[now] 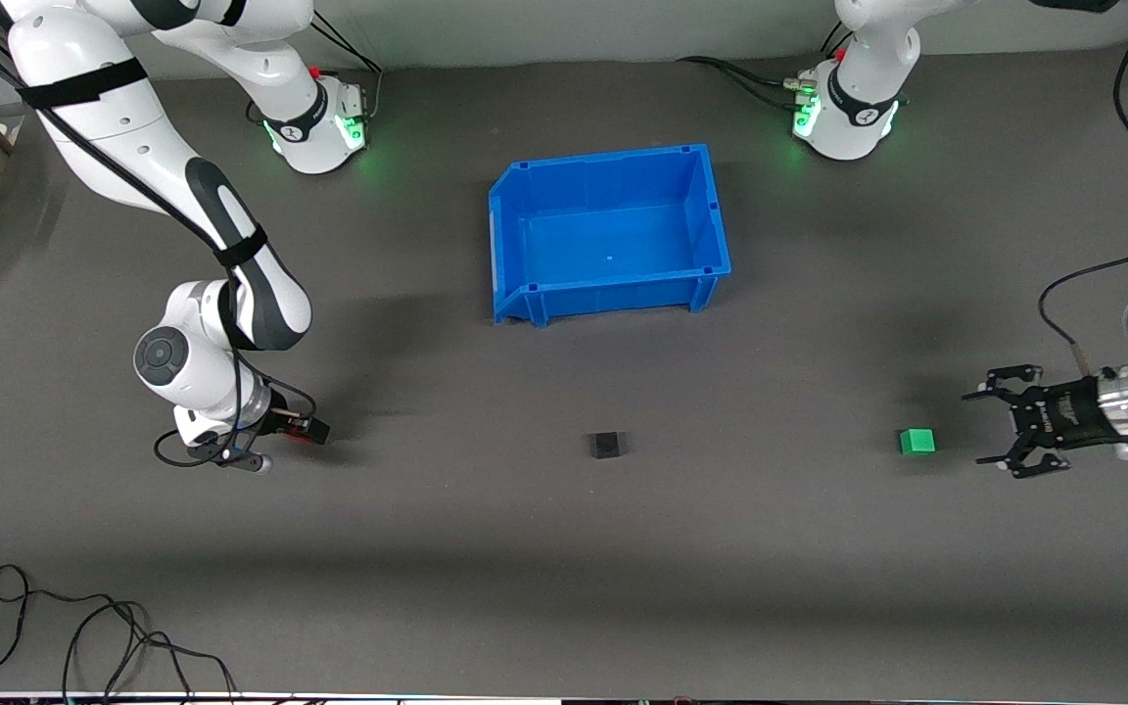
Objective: Attach green and red cubes to black cube
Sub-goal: 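Lower the right gripper onto the red cube while the left gripper reaches the green cube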
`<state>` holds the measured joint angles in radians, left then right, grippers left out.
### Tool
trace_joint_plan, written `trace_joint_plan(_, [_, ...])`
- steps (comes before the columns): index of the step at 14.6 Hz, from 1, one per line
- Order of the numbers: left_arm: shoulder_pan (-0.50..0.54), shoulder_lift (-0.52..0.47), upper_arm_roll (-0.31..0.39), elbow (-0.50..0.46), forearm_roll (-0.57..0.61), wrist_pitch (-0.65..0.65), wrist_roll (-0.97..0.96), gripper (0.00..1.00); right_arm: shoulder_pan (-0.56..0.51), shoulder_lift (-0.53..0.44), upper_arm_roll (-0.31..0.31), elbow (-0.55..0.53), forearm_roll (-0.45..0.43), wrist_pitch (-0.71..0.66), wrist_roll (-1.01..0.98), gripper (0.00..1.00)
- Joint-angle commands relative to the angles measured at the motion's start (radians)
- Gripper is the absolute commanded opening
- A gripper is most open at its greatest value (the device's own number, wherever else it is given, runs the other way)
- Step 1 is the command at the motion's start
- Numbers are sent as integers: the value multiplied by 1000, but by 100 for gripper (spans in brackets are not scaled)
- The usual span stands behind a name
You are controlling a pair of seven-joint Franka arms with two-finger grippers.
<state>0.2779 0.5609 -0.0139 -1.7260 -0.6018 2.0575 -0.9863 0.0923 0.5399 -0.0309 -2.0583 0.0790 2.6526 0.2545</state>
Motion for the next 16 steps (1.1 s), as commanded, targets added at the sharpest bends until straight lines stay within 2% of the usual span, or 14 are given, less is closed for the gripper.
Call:
trace_joint_plan(1, [0,34,6,-12,-64,39,107,100,0,2,0,1,15,17,17,85])
trace_joint_plan(3, [-8,59,6,-13,-84,61,136,100,0,3,0,1,15,17,17,75])
trace_joint_plan(5, [-13,74,5,-27,-90,92,143,100,0,3,0,1,15,17,17,75])
trace_joint_plan(7, [-14,79,3,-52,-93,118,178,100,0,3,0,1,15,17,17,69])
trace_joint_plan(10, [-16,79,2,-92,-131,156,219,100,-3,3,0,1,15,17,17,66])
trace_joint_plan(13, [-14,79,-6,-115,-156,178,259,100,-8,3,-1,3,15,17,17,65])
trace_joint_plan(14, [-14,77,-6,-115,-154,178,259,95,-8,3,-1,3,15,17,17,62])
trace_joint_plan(16, [-13,79,-6,-115,-156,178,261,44,-9,3,-1,3,15,17,17,61])
